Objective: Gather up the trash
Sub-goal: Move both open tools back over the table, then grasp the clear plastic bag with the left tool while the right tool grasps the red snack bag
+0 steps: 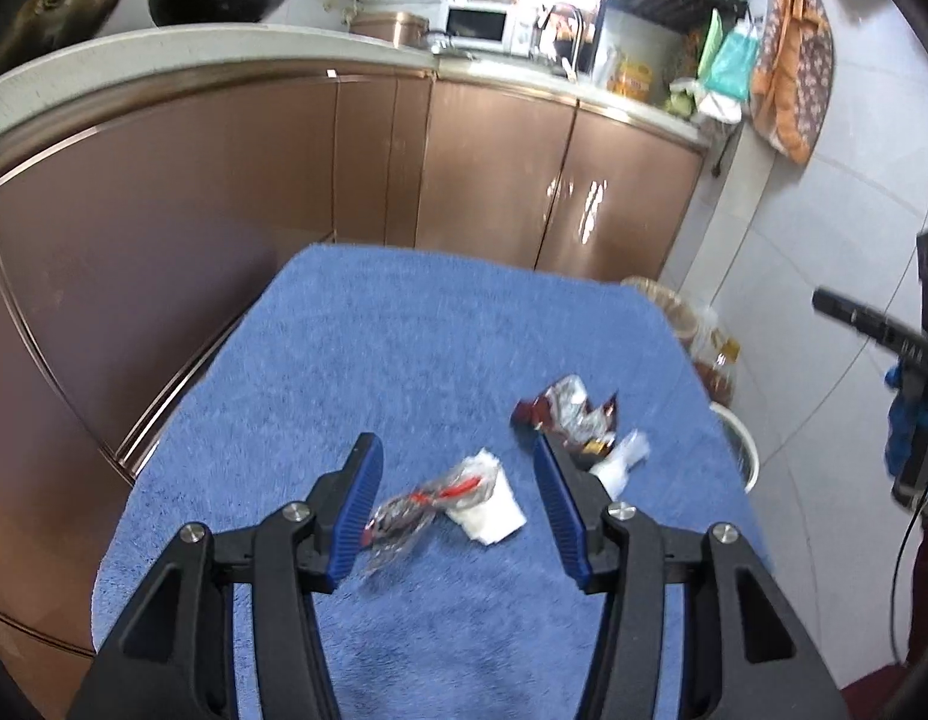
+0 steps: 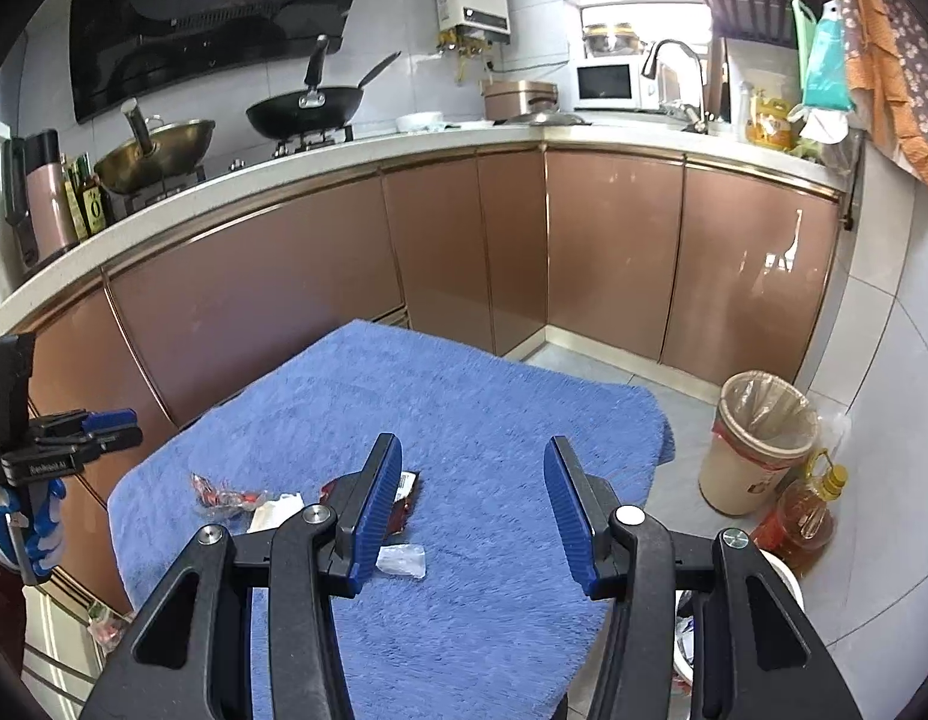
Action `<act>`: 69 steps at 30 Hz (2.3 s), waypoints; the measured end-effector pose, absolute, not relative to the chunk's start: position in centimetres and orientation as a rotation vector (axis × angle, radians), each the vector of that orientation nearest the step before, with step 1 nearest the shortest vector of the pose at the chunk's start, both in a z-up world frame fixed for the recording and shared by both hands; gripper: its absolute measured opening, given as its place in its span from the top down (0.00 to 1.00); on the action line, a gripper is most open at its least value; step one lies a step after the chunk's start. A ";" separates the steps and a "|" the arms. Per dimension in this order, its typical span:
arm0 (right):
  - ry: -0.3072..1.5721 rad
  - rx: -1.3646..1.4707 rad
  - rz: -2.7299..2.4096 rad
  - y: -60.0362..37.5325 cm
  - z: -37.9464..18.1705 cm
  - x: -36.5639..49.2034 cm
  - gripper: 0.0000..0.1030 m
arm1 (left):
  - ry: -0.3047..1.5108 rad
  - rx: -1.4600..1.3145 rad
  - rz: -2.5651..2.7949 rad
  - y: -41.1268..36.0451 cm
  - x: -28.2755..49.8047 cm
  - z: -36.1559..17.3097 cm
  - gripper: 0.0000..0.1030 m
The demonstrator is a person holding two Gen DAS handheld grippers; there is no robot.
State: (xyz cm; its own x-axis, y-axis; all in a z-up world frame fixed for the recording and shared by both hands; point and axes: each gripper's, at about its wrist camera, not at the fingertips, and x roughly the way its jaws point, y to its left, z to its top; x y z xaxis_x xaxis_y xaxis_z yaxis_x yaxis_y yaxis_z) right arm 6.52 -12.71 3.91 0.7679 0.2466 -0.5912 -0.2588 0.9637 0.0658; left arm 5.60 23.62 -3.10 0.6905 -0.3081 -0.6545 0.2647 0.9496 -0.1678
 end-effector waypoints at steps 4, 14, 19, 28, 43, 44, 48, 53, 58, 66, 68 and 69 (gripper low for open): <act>0.676 -0.017 0.282 -12.2 2.5 7.8 0.52 | 0.790 -0.043 -0.337 24.2 6.6 -5.4 0.51; 0.802 -0.018 0.339 -9.2 -2.4 11.7 0.52 | 0.892 0.039 -0.393 23.6 9.4 -10.3 0.51; 0.873 -0.003 0.370 -7.9 -5.1 14.0 0.52 | 0.933 0.091 -0.408 23.2 11.0 -12.0 0.51; 0.971 0.023 0.427 -6.0 -9.2 17.3 0.52 | 0.984 0.152 -0.418 22.6 13.0 -14.4 0.51; 1.097 0.071 0.504 -3.7 -13.9 19.9 0.53 | 1.009 0.103 -0.424 23.0 13.5 -16.6 0.74; 1.108 0.081 0.505 -3.6 -14.2 20.1 0.53 | 1.007 0.094 -0.422 23.1 13.5 -16.6 0.75; 1.130 0.115 0.508 -3.6 -14.8 20.8 0.53 | 1.005 0.062 -0.418 23.6 13.4 -16.5 0.79; 1.139 0.103 0.507 -2.7 -15.5 21.6 0.53 | 1.005 0.055 -0.415 23.8 12.8 -16.5 0.79; 1.139 0.083 0.498 -1.9 -16.0 22.0 0.69 | 0.999 0.022 -0.406 24.5 12.4 -16.4 0.82; 1.127 0.095 0.493 -1.3 -16.4 22.1 0.83 | 0.992 0.007 -0.390 24.9 11.9 -16.0 0.85; 1.119 0.091 0.492 -1.3 -16.3 21.9 0.84 | 0.988 0.005 -0.383 24.9 11.8 -15.8 0.86; 1.109 0.091 0.490 -1.1 -16.2 21.8 0.85 | 0.984 0.003 -0.378 25.0 11.7 -15.6 0.86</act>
